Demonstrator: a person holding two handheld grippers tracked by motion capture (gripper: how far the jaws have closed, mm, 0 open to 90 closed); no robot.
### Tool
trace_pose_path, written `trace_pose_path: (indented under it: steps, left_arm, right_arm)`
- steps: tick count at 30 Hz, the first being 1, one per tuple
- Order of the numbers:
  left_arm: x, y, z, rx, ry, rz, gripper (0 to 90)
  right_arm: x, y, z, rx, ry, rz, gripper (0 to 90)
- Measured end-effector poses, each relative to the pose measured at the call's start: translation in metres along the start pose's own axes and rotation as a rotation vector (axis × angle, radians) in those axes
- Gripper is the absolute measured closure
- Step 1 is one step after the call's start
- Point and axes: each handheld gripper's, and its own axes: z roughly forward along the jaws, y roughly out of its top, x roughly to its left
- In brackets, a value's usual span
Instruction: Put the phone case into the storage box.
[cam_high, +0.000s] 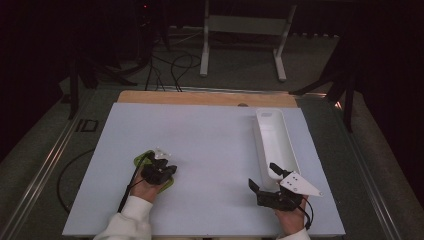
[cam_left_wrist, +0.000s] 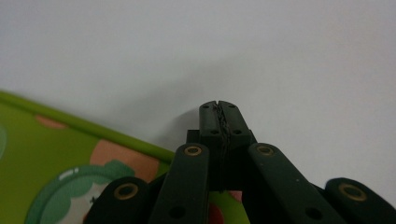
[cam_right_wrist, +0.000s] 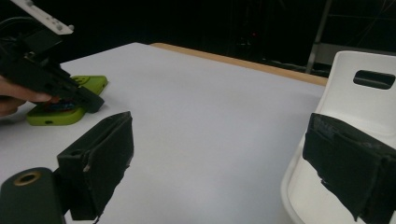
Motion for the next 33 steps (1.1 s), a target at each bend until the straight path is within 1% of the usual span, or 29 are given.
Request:
trace_pose_path:
  steps: [5, 11, 14, 16, 18, 19, 24, 26, 29, 33]
  left_arm:
    - [0.005, -0.011, -0.01, -0.006, 0.01, -0.012, 89.6]
    - [0.012, -0.024, -0.022, -0.011, 0.027, -0.029, 89.5]
    - [0.018, -0.032, -0.029, -0.015, 0.043, -0.042, 89.4]
    - [0.023, -0.037, -0.034, -0.018, 0.062, -0.05, 89.4]
    - [0.025, -0.038, -0.035, -0.019, 0.068, -0.055, 89.3]
    - [0.03, -0.043, -0.04, -0.022, 0.084, -0.066, 89.3]
    - [0.041, -0.052, -0.048, -0.034, 0.131, -0.084, 88.6]
    - [0.045, -0.054, -0.049, -0.041, 0.133, -0.095, 88.0]
    - [0.046, -0.056, -0.049, -0.055, 0.136, -0.088, 87.3]
    - [0.045, -0.056, -0.048, -0.057, 0.14, -0.073, 87.0]
  right_arm:
    - [-0.004, 0.001, 0.001, 0.001, -0.007, -0.006, 8.8]
    - [-0.01, 0.002, 0.001, 0.0, -0.005, 0.004, 8.8]
    - [-0.013, 0.003, 0.002, 0.0, -0.008, 0.002, 8.8]
    - [-0.014, 0.003, 0.003, -0.002, -0.008, 0.0, 8.8]
    - [-0.015, 0.003, 0.003, -0.003, -0.009, -0.002, 8.8]
    - [-0.015, 0.003, 0.003, -0.002, -0.011, 0.001, 8.8]
    - [-0.018, 0.003, 0.002, 0.001, -0.013, 0.016, 8.8]
    - [-0.019, 0.002, 0.002, -0.002, -0.012, 0.018, 8.9]
    - [-0.019, 0.002, 0.001, -0.012, -0.01, 0.014, 10.8]
    - [-0.019, 0.001, 0.0, -0.019, -0.007, 0.011, 10.8]
